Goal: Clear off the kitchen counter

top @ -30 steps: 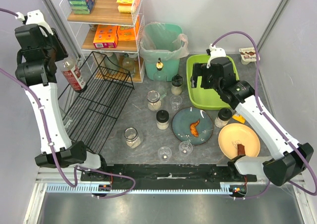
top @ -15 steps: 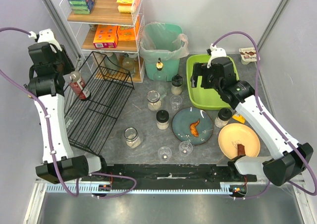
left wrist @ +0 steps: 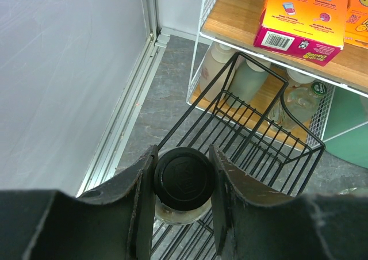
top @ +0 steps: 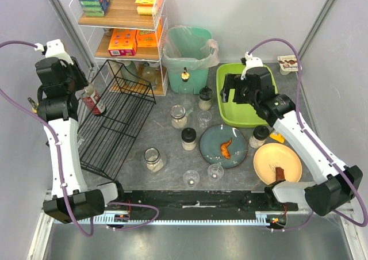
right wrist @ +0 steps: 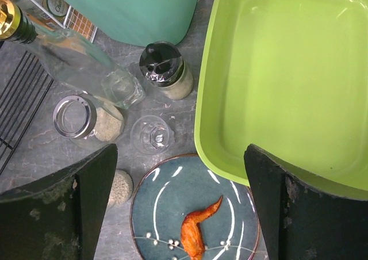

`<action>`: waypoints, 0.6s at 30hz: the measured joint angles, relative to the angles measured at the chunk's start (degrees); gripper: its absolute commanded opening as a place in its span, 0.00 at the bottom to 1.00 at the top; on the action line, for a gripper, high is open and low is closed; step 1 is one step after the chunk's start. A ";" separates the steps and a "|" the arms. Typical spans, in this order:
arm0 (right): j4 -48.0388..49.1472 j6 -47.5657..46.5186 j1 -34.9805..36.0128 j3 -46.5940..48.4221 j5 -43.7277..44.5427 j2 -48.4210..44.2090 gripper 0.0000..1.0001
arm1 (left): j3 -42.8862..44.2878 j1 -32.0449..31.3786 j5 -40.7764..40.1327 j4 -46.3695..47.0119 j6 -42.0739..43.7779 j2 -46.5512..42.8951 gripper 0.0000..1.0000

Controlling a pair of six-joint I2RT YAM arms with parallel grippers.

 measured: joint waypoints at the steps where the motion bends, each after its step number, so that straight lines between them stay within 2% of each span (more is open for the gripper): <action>1: 0.02 0.04 -0.11 -0.09 -0.13 0.00 0.98 | 0.00 0.00 0.00 -0.04 0.02 -0.02 0.38; 2: 0.02 0.11 -0.17 -0.22 -0.33 0.00 0.98 | 0.00 0.00 0.00 -0.07 0.02 -0.02 0.44; 5: 0.02 0.33 -0.26 -0.68 -0.57 0.00 0.98 | 0.00 0.00 0.02 -0.17 0.04 -0.02 0.54; 6: 0.04 0.42 -0.31 -0.79 -0.61 0.00 0.98 | 0.00 0.00 0.04 -0.20 0.04 -0.04 0.62; 9: 0.04 0.52 -0.35 -1.07 -0.81 0.00 0.98 | 0.68 -0.04 0.13 -0.26 0.15 -0.09 0.76; 15: 0.04 1.05 -0.76 -1.27 -1.70 -0.02 0.98 | 2.64 -0.07 0.13 -0.28 0.20 -0.26 0.96; 18: 0.04 1.09 -0.96 -1.40 -1.86 -0.07 0.98 | 3.67 -0.04 0.13 -0.50 0.22 -0.42 0.99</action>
